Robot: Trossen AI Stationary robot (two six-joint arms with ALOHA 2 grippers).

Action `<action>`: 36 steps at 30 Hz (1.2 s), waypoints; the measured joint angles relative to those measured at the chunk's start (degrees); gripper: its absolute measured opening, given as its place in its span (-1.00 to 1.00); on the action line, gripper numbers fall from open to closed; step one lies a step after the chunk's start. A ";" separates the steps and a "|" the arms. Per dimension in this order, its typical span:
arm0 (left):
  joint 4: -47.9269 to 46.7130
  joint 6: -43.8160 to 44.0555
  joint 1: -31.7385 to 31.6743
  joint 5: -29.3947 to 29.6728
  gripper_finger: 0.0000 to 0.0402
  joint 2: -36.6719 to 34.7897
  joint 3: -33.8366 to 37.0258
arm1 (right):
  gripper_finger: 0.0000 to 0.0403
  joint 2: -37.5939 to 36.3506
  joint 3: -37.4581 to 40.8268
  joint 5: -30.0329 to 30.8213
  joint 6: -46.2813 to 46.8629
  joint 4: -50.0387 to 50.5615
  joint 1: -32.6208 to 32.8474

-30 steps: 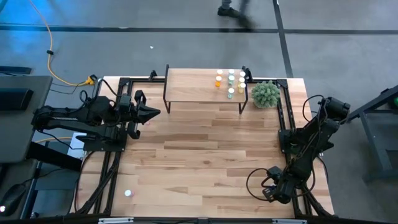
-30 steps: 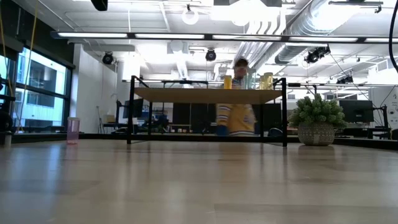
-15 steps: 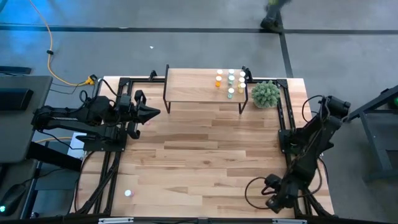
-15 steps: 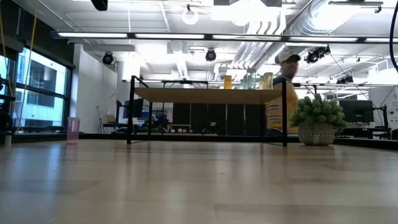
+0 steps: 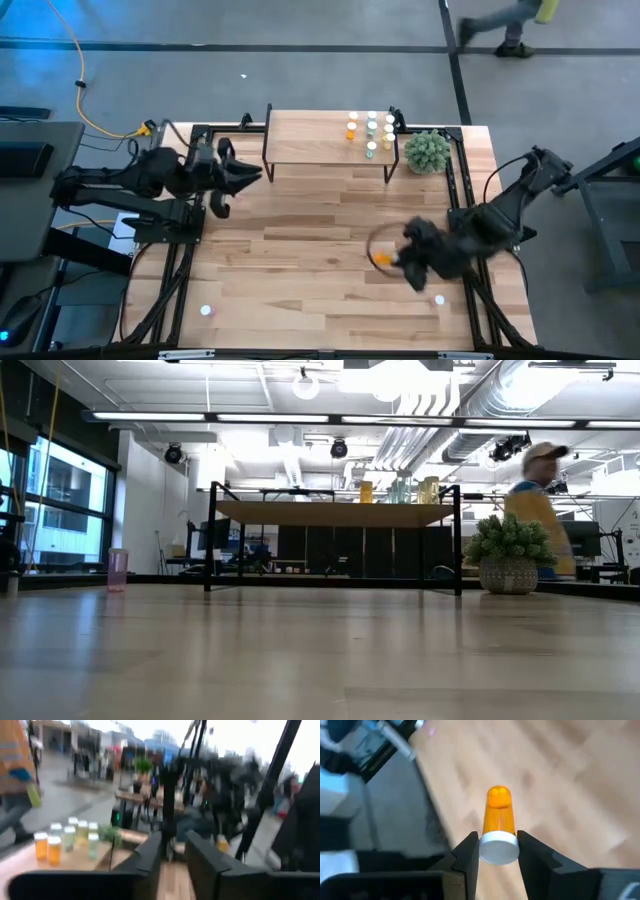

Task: Pick and place medicine bottles onto shelf by color
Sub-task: Put the orange pill bottle onto the shelf aligned with the other orange pill bottles

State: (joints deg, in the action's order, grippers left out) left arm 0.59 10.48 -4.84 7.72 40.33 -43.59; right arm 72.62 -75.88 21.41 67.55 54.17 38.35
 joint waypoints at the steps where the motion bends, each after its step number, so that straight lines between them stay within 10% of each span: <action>1: -2.29 0.00 0.00 -0.44 -0.55 1.52 -1.46 | -0.51 0.00 -0.69 0.07 -3.36 0.80 -2.11; 14: -12.91 0.41 -0.20 -11.35 0.47 26.90 -19.39 | -0.51 0.11 -1.38 -6.85 -34.57 -7.33 -23.44; 36: -17.04 -3.18 -1.97 -18.83 0.47 49.03 -32.08 | -0.51 7.10 -1.40 -16.09 -47.06 -14.41 -31.01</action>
State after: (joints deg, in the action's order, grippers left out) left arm -16.45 7.30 -6.81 -11.11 89.37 -75.67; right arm 79.72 -77.28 5.31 20.49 39.77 7.33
